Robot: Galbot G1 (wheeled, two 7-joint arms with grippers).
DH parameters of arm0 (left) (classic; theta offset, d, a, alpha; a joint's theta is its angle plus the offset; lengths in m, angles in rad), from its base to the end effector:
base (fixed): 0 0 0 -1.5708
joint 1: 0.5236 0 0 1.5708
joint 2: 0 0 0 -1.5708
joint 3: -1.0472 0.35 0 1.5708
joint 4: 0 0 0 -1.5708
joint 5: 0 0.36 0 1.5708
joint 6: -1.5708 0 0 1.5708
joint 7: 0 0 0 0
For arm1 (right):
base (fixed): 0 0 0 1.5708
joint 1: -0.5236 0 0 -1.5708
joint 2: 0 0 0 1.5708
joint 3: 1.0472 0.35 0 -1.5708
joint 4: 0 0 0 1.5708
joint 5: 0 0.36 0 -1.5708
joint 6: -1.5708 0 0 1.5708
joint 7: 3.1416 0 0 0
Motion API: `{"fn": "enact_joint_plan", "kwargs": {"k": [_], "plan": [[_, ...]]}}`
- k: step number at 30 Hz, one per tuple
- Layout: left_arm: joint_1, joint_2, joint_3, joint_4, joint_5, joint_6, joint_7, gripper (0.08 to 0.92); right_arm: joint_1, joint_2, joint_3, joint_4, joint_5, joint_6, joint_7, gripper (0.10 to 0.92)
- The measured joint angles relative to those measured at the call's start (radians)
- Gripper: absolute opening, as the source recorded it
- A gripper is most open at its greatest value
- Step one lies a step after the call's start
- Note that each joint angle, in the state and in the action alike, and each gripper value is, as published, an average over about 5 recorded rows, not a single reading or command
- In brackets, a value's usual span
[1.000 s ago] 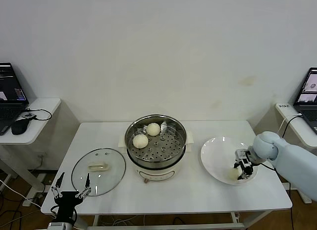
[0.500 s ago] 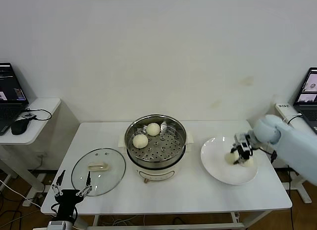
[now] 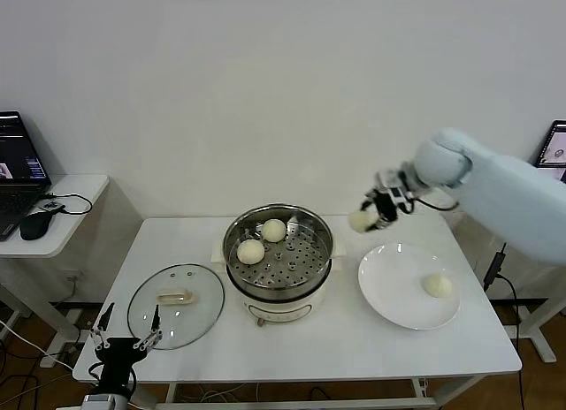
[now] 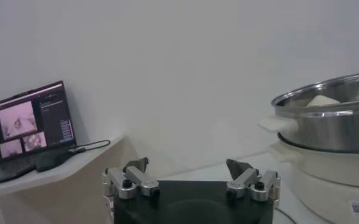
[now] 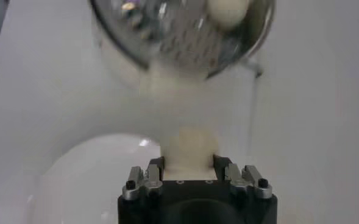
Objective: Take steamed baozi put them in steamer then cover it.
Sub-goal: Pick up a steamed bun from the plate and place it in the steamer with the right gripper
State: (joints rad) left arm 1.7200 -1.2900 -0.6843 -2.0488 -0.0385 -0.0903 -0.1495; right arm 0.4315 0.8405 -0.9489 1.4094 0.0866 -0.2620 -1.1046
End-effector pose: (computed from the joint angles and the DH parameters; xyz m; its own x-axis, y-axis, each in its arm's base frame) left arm 0.1452 0.1002 -0.3241 -0.9910 -0.1269 0.0415 -0.1098 0.9517 0.2868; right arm 0.5406 -0.0086 -0.0149 -0.3394 -0.3068 0.8892 -0.8530 -0.2981 -0.4284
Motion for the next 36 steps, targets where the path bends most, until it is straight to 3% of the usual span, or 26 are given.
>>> {"fn": "enact_joint_plan", "kwargs": {"k": [10, 20, 36], "plan": [[0.000, -0.008, -0.012, 0.001, -0.004, -0.003, -0.001, 0.823, 0.031, 0.175, -0.116, -0.022, 0.029, 0.100, 0.034, 0.526], [0.004, -0.013, -0.016, -0.001, -0.005, -0.007, -0.002, 0.823, 0.020, 0.307, -0.205, -0.065, -0.040, 0.268, 0.059, 0.530], [0.005, -0.024, -0.009, -0.005, -0.004, -0.012, -0.004, 0.823, 0.012, 0.373, -0.270, -0.078, -0.164, 0.449, 0.060, 0.552]]}}
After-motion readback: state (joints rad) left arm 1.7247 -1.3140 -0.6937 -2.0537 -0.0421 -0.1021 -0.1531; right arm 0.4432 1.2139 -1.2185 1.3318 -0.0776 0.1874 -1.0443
